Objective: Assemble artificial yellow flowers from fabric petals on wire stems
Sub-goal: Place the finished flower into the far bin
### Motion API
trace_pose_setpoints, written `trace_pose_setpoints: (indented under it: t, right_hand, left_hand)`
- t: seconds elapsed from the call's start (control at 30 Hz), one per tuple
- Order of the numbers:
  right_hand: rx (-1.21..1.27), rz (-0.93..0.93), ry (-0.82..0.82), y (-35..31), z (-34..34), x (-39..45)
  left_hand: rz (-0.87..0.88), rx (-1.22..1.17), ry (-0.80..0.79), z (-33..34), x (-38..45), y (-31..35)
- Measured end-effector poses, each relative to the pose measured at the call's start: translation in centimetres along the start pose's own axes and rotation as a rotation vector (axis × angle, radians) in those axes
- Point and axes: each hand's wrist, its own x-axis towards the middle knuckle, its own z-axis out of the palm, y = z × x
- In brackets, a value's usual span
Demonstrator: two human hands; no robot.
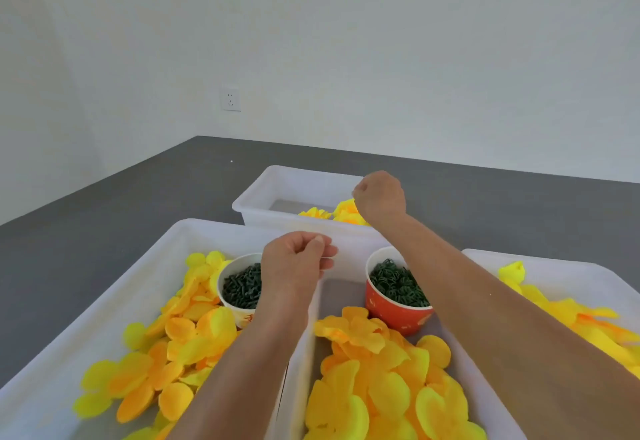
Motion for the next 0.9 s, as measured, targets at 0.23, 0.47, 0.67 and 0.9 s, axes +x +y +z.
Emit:
trace_pose_setpoints:
  t: [0.23,0.47,0.67,0.9]
  right_hand:
    - [0.243,-0.127,-0.144,-0.6,-2.0,-8.1]
    - [0.369,-0.074,-0.234,0.5,-2.8,-12.7]
    - [0.352,-0.329,-0.353,-3.0,-2.3,-13.9]
    - [-0.246,-0.628,-0.435,-8.3,2.5,-13.1]
  left_hand:
    - [0.08,0.006,0.079,-2.0,-1.8,0.7]
    - [0.121,0.069,0.204,-4.7,-2.6,0.1]
    - [0.127,0.099,0.324,-6.3,-2.0,-1.5]
    - [0.189,0.217,0.451,-6.4,-0.8,-3.0]
